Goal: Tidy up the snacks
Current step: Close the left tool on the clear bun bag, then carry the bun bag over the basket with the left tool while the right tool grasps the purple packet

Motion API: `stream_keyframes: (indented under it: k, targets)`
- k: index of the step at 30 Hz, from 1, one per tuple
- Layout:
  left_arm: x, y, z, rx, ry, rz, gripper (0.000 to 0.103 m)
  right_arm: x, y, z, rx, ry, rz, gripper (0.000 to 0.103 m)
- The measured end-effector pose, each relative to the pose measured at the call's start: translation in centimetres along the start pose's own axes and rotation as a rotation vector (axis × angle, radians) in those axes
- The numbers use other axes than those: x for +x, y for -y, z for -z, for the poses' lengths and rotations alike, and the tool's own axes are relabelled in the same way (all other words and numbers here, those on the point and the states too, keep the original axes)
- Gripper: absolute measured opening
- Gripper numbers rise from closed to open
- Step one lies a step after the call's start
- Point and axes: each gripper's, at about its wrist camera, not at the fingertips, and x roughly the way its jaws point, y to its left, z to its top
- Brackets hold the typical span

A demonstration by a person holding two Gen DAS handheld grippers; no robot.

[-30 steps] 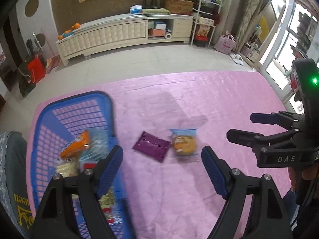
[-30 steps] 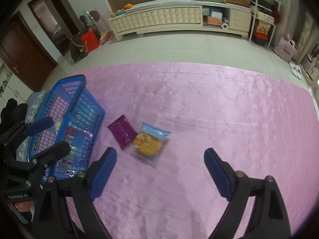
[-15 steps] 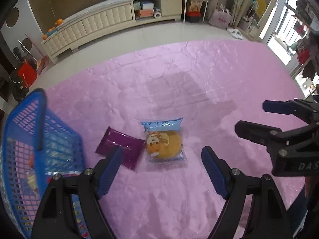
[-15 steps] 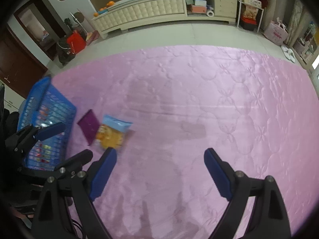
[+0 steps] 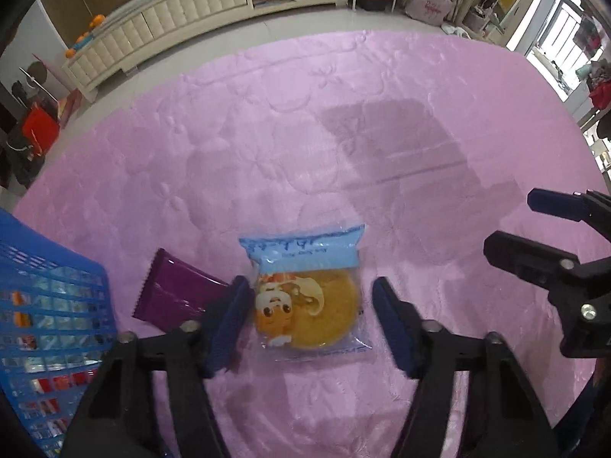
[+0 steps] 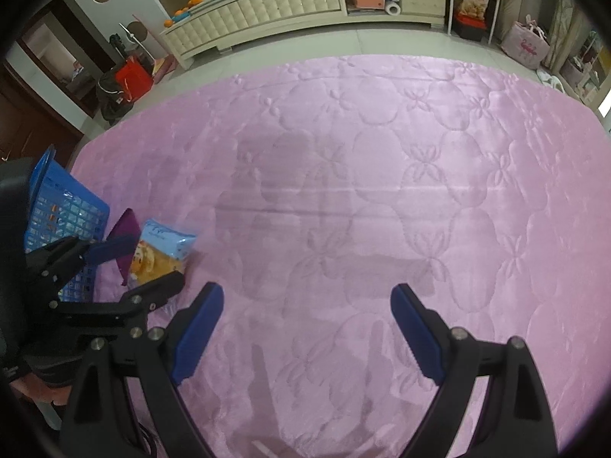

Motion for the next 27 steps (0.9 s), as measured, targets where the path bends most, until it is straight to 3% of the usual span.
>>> stream_keyframes:
  k: [9,21,27]
  targets:
    - [-2.1,0.2,0.6,0.008,0.057,0.034,0.051,-0.3,-1.1,-0.1,-0.010,-0.001,-0.002,0.092]
    - [-13.5,-4.2,2.7,-0.036,0.239,0.048,0.051,-6.5,-6.4,-1.8,-0.122,0.084,-0.013,0.092]
    - [-18.1,-8.6,5.7,-0.087,0.312,0.010,0.051,-6.7,-10.4,-2.6,-0.217,0.095,-0.040,0.092]
